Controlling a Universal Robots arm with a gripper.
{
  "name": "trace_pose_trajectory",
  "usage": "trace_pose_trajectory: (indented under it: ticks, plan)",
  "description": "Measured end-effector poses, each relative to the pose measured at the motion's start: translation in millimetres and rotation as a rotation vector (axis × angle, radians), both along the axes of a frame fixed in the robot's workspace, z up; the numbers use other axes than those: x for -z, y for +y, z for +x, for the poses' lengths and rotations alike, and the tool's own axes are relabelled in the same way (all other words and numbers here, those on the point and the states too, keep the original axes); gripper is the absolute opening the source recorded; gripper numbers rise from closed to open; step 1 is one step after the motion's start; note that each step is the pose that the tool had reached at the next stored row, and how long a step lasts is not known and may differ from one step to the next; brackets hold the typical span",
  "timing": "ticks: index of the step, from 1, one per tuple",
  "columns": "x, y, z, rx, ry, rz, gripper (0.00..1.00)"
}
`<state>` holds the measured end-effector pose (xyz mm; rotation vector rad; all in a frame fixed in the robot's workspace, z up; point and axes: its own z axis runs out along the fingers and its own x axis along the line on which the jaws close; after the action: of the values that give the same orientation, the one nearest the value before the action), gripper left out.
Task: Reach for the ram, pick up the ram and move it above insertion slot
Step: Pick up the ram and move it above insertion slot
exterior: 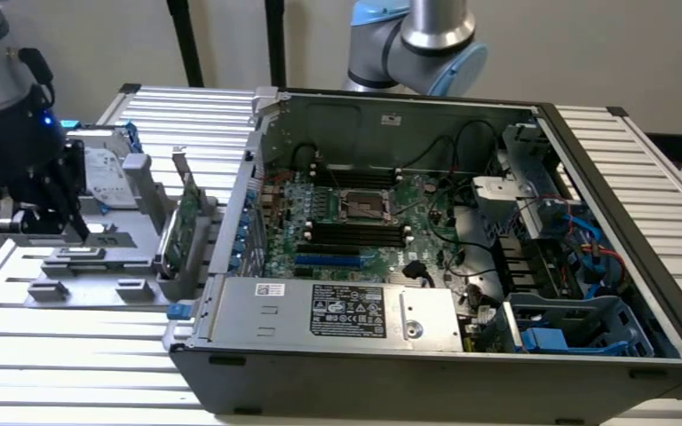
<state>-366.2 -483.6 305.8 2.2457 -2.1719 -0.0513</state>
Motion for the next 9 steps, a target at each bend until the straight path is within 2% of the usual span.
trace_pose_trajectory:
  ticks: [9]
  plan:
    - [-36.5, 0.2, 35.8, 0.000, -0.0001, 0.0017, 0.13]
